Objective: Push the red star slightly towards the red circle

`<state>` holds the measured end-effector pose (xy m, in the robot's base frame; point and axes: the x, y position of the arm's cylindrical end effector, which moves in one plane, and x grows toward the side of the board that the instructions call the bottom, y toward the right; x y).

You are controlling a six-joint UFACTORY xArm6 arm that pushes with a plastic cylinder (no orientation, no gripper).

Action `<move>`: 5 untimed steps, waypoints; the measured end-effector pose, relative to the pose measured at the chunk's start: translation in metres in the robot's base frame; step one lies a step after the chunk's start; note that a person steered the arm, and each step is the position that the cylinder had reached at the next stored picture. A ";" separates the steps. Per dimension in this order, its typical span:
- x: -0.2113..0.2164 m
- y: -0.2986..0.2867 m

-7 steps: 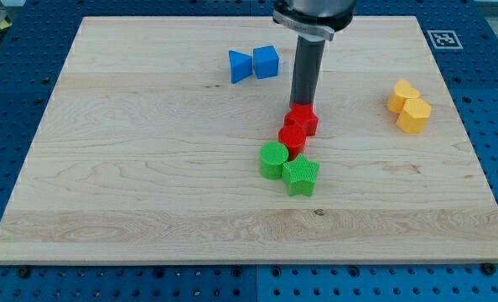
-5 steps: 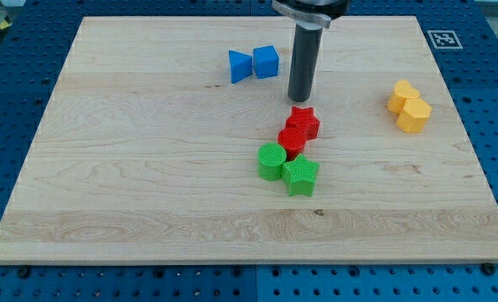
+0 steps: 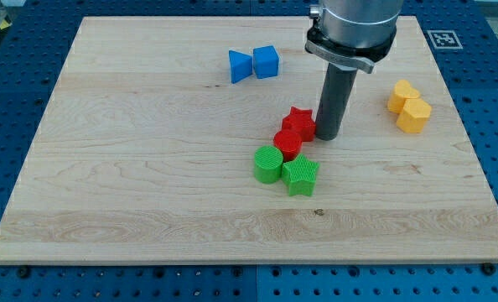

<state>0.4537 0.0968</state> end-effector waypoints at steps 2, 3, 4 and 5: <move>-0.005 -0.001; -0.019 -0.002; -0.028 -0.008; -0.028 -0.019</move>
